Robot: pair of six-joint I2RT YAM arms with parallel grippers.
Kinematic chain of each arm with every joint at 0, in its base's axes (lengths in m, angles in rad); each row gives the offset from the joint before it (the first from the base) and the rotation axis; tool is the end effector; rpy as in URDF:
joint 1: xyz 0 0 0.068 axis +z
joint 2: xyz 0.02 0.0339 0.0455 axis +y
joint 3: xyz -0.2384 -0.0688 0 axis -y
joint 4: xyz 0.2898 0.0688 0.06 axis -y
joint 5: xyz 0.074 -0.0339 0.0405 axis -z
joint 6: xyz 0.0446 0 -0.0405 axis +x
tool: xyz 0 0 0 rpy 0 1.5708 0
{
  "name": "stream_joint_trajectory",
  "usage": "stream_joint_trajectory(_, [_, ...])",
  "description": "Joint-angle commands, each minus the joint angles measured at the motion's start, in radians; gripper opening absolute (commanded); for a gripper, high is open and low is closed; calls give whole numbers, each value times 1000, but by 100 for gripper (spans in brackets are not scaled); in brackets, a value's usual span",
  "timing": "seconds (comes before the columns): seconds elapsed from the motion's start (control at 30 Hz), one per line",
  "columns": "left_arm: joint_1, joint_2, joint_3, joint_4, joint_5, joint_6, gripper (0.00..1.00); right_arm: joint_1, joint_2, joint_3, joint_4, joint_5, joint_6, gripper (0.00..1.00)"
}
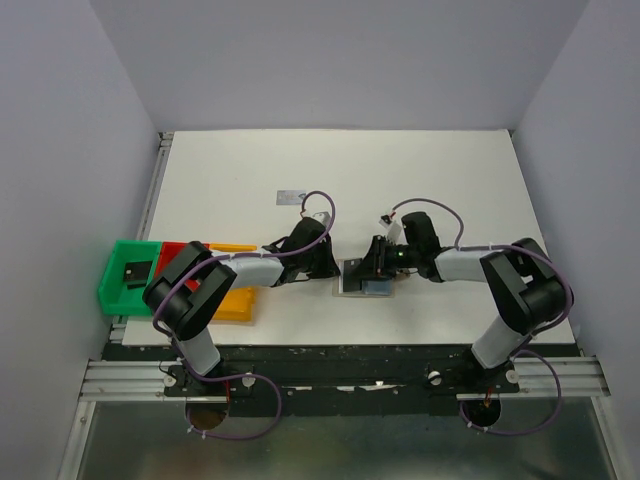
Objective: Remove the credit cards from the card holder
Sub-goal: Remove the credit card from the card holder.
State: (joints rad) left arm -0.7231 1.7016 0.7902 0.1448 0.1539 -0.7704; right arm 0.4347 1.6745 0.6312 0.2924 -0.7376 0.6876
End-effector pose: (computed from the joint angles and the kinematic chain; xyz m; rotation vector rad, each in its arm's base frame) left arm 0.2662 -0.2441 0.0757 0.0230 2.5146 -0.8682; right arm 0.2782 0.1622 0.0574 -0.1002 2.5059 1.3812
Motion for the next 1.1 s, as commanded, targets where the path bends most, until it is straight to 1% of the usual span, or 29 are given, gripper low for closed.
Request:
stream_joint_trajectory(0.0, [-10,13,-31,-50,-20,6,0,-2,-41,22,-38,23,-33,33])
stream_joint_trajectory(0.63, [-9,21,-36,-62,-37,3,0,-17,-116,7,-108,52,-63,30])
stream_joint_trajectory(1.0, [-9,13,-46,-63,-42,2,0,-31,-154,-4,-140,87,-68,21])
stream_joint_trajectory(1.07, [-9,7,-49,-62,-42,5,0,-36,-160,-8,-148,98,-69,18])
